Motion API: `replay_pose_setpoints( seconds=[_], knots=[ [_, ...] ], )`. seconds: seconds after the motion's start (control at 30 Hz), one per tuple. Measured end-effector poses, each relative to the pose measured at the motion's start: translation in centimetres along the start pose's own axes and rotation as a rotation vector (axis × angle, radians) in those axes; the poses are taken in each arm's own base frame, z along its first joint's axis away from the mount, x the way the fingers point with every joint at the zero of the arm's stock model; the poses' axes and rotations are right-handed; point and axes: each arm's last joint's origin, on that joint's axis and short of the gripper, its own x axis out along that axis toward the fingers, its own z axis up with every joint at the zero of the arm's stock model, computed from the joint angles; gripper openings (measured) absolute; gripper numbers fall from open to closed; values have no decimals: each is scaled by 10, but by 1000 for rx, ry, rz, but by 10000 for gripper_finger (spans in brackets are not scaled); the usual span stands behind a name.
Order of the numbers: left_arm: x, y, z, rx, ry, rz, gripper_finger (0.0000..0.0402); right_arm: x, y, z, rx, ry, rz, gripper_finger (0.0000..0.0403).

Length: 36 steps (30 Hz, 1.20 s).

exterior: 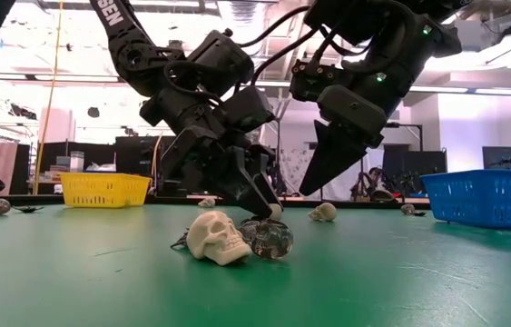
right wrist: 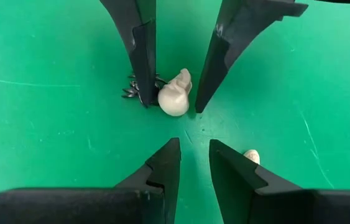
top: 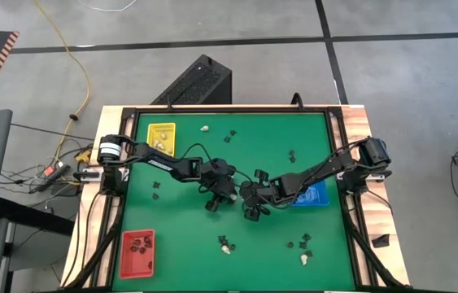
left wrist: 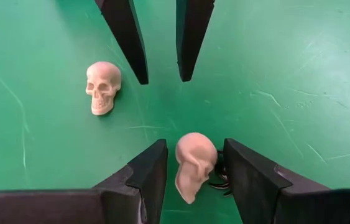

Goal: Sort Halloween decoration
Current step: Put the white skull toy into the yellow bin

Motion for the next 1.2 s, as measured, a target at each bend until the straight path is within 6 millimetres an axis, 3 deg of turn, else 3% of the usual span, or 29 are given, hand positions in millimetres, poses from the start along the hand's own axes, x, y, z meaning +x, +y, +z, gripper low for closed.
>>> replay_pose_setpoints(
  seconds=[0.13, 0.43, 0.57, 0.73, 1.03, 1.1, 1.2],
  knots=[
    [0, 0, 0, -2, 3, -1, 131, 0, 0, 0, 3, 0, 0, 118],
    [0, 0, 0, -2, 3, 0, 52, -3, 3, 6, 6, -12, 10, 118],
    [-5, 1, 5, -5, -17, 8, 45, -6, 6, 8, -8, 6, 9, 118],
    [-29, 5, 22, 14, -54, 36, 44, -9, 10, 7, -26, 22, 11, 118],
    [-108, 13, 31, -30, -71, 142, 44, -9, 11, 6, -31, 29, 10, 118],
    [-112, 11, 24, -67, -110, 124, 45, -9, 10, 6, -33, 31, 8, 118],
    [-102, 3, 16, -91, -208, 108, 47, -9, 9, 6, -33, 36, 4, 118]
  ],
)
